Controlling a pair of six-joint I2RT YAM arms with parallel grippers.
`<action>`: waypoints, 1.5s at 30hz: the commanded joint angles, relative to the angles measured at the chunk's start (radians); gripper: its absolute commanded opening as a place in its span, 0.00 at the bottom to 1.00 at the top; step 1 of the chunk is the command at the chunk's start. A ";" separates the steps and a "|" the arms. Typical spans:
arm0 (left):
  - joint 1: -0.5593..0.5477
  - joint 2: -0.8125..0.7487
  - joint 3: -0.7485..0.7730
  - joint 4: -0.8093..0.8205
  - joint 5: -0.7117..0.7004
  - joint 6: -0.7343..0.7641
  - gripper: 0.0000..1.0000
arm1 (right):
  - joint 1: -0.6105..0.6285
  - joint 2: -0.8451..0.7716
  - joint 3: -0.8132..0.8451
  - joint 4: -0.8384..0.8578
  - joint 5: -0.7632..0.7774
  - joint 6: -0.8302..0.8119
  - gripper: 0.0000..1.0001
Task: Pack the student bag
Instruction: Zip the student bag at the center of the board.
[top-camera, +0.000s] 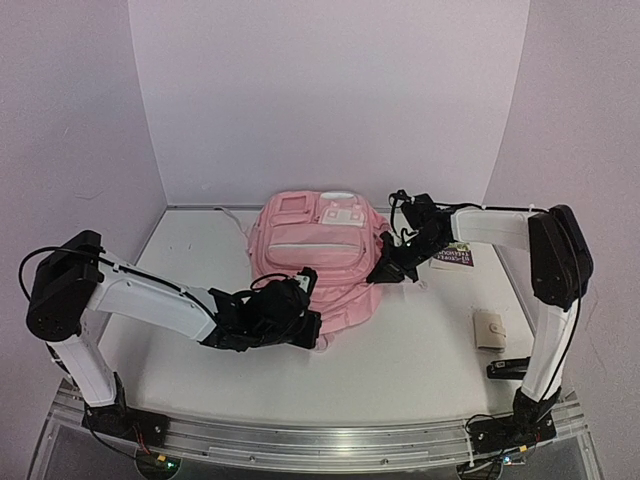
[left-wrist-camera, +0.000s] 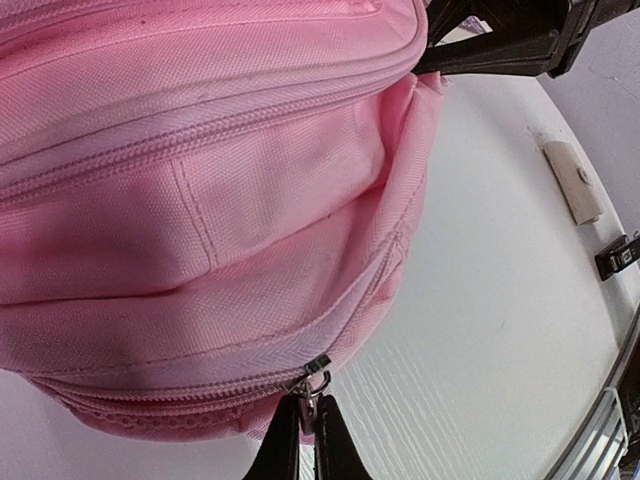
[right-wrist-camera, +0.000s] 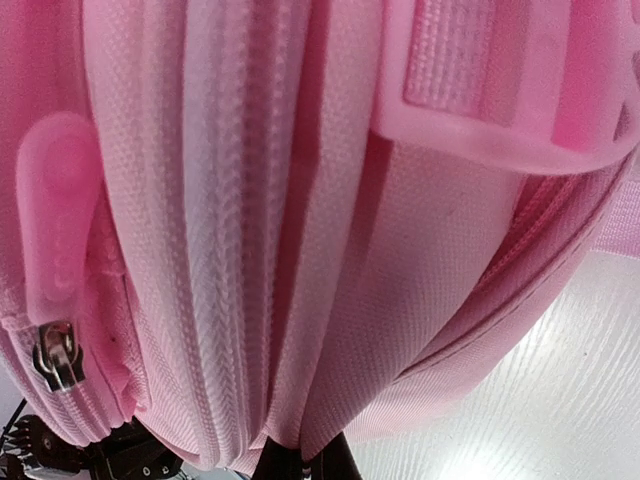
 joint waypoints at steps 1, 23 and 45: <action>-0.019 -0.009 0.015 -0.086 -0.012 0.026 0.00 | -0.067 0.021 0.145 0.031 0.219 -0.078 0.00; -0.017 0.244 0.338 0.093 0.062 0.165 0.00 | 0.044 -0.069 -0.086 0.067 -0.073 -0.006 0.62; -0.015 0.027 0.095 -0.145 -0.114 0.009 0.00 | -0.095 -0.046 -0.018 -0.075 0.165 -0.116 0.00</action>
